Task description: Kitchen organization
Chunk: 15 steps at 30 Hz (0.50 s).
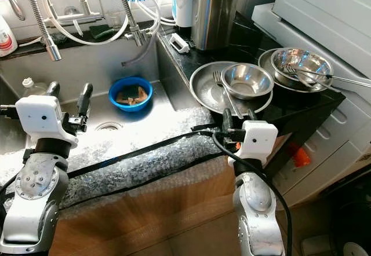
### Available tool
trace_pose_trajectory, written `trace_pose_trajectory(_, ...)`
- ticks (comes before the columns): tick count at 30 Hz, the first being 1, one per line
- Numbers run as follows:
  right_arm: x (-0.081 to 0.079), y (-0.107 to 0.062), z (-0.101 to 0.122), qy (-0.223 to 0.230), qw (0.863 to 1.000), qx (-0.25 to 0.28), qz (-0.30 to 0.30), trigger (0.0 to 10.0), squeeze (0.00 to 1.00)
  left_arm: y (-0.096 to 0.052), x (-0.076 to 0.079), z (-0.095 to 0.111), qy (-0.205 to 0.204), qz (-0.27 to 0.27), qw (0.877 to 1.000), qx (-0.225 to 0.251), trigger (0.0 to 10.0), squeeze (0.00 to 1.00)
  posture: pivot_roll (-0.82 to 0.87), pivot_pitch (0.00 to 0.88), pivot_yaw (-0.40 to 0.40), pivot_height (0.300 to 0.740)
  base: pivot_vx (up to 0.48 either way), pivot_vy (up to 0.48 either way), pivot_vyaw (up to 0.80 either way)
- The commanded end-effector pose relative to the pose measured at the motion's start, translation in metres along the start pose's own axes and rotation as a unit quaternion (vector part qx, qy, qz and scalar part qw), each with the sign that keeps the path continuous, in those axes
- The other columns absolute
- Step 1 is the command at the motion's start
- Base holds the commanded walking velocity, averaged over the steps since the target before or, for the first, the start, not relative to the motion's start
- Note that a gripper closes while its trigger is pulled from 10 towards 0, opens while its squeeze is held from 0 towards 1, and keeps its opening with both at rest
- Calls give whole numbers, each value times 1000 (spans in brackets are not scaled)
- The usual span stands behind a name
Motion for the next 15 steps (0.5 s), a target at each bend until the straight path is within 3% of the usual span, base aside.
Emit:
trace_pose_trajectory(1, 0, 0, -5, -2, 1000, -12, 1, 1686, 0, 0, 2, -1, 7, -4, 1000, 3, 10000, 0, -5, 130, -8, 740, 0, 0, 0)
trace_pose_trajectory(2, 0, 0, -6, -7, 1000, -15, 0, 1922, 0, 1, 2, 0, 7, -4, 1000, 3, 10000, 0, -5, 131, -8, 740, 0, 0, 0)
trace_pose_trajectory(3, 1, 1, -9, -14, 1000, -21, -2, 0, 0, 1, 2, -1, 8, -4, 1000, 3, 10000, 0, -2, 130, -8, 740, 0, 0, 0)
trace_pose_trajectory(15, -5, 1, -11, -7, 1000, -26, 12, 0, 0, 2, 2, 0, 9, -5, 1000, 3, 10000, 0, -1, 130, -10, 740, 0, 0, 0)
Point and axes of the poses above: a point about 5 cm out from each wrist's last joint towards the gripper, its own y axis pointing out of the wrist towards the gripper, its own z axis along the axis of the wrist's last joint, x = y × z, the point moved 6 cm from there along y, pointing out of the wrist towards the gripper, and after that the axes turned 7 degrees about y, right-handed, at the moved point
